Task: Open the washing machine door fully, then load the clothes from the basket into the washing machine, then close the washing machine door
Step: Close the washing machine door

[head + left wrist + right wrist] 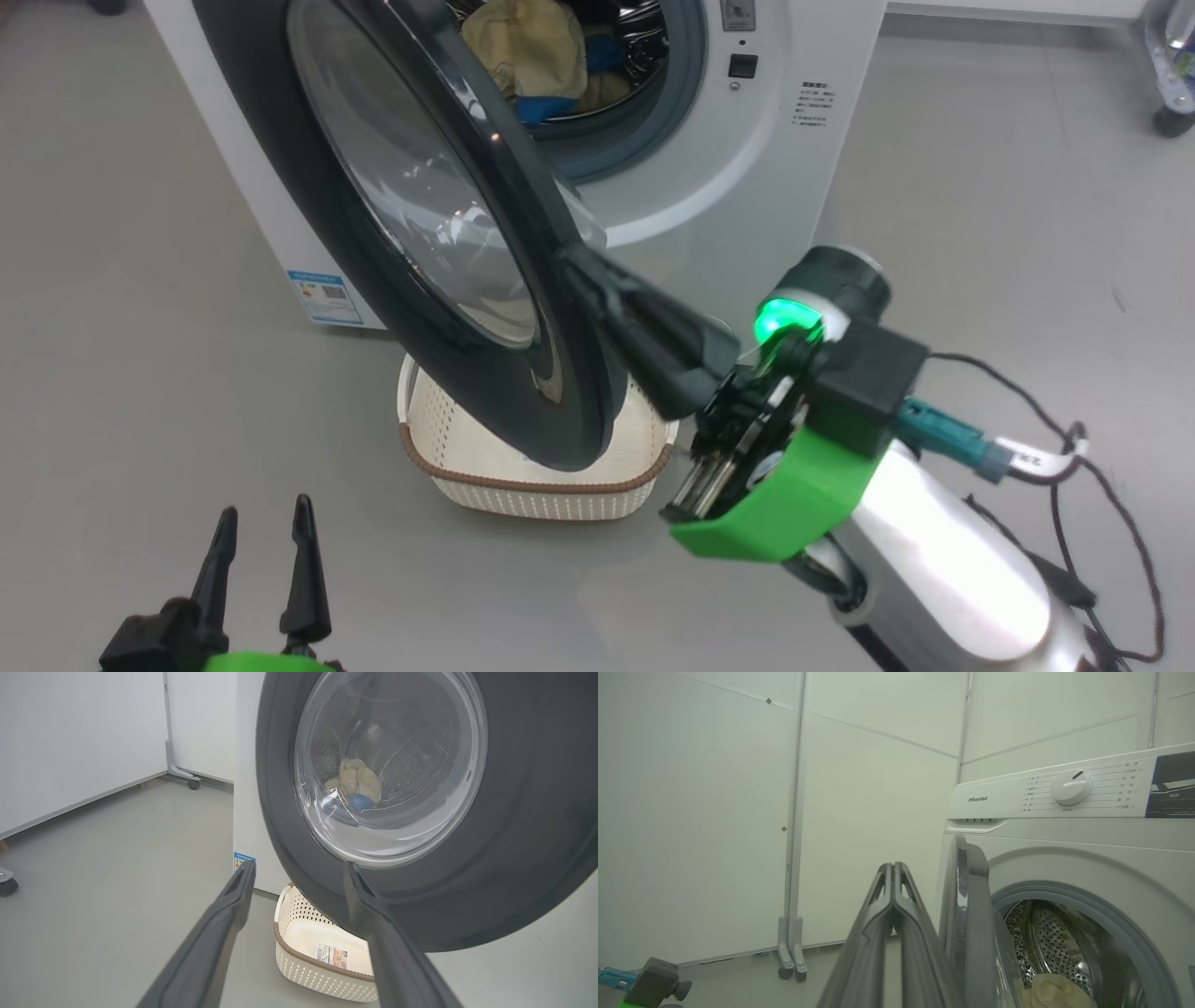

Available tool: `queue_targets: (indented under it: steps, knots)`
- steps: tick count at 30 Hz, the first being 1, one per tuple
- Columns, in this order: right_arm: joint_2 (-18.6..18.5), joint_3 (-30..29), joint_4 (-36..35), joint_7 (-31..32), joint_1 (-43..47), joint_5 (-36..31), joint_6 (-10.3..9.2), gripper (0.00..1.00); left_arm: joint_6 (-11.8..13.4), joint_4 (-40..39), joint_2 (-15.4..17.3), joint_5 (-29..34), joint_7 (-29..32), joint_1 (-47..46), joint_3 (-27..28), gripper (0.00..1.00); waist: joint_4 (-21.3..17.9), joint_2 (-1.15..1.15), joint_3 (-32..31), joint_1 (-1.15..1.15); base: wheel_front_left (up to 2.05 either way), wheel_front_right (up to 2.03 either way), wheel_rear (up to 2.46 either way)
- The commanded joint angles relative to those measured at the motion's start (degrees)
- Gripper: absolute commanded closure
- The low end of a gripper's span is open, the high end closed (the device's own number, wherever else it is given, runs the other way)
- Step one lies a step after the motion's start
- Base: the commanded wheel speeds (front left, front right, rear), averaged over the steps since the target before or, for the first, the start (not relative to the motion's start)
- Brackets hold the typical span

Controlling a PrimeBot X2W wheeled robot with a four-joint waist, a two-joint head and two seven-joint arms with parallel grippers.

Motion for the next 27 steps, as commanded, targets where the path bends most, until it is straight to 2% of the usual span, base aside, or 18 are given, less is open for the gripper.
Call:
queue_targets:
  steps: [1,7,11,18,27]
  knots:
    - [1.2,1.4,-0.8,-0.3,-2.0,0.7,0.02,1.0,0.0,-1.5,0.2,-0.3,-0.8,-2.3,1.7,0.0,1.1,0.0,-0.2,0.0,0.0,0.0,0.0]
    - [1.8,8.2,5.1,-0.3,0.6,3.4,0.02,1.0,0.0,-1.7,0.2,-1.1,-0.8,-2.8,0.6,0.0,3.4,0.0,0.5,0.0,0.0,0.0,0.0]
    - [1.9,10.6,9.9,-0.3,2.6,5.0,0.02,1.0,0.0,-1.9,0.2,-1.6,-0.8,-3.0,0.2,0.0,3.9,0.0,1.5,0.0,0.0,0.0,0.0]
    - [2.1,12.0,15.7,-0.3,3.3,6.6,0.02,1.0,0.0,-2.0,0.2,-2.0,-0.8,-3.7,-0.3,0.0,3.6,0.0,3.5,0.0,0.0,0.0,0.0]
    - [2.1,10.1,18.2,-0.3,2.5,9.4,0.02,1.0,0.0,-1.9,0.2,-2.0,-0.8,-5.1,-1.0,0.0,4.0,0.0,5.2,0.0,0.0,0.0,0.0]
